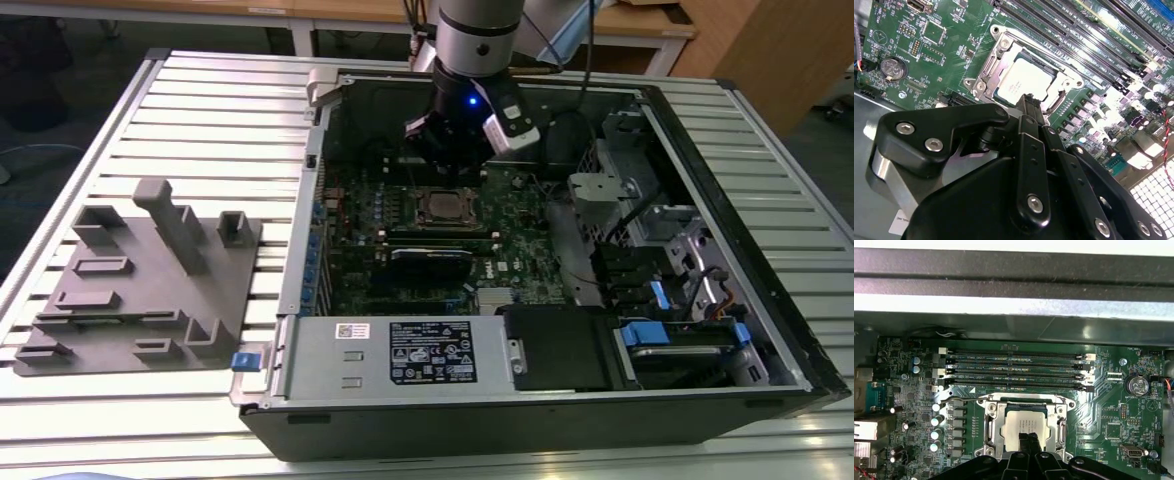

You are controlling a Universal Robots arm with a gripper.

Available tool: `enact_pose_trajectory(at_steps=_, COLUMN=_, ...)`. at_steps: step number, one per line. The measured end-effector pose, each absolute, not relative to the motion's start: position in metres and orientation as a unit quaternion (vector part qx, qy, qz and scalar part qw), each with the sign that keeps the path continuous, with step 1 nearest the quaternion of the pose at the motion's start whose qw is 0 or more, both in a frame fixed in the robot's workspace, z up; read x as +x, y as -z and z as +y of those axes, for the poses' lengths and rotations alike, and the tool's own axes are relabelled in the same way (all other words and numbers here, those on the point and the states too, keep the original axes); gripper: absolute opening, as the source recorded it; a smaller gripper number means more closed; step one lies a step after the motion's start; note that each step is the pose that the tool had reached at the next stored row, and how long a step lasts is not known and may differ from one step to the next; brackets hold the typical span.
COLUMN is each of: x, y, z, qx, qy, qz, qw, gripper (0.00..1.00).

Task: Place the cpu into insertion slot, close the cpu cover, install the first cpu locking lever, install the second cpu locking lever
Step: 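Install the first cpu locking lever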

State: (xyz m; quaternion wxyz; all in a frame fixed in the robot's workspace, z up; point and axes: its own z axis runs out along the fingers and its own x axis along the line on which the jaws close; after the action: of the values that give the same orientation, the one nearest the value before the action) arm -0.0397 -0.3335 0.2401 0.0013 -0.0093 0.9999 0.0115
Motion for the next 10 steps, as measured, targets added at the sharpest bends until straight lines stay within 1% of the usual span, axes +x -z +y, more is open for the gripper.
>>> enact_pose_trajectory(at_steps=10, x=-0.0398, y=-0.2424, z=-0.3334, qx=-0.009, qy=-0.012, qz=1.000, qw=0.001, gripper=0.11)
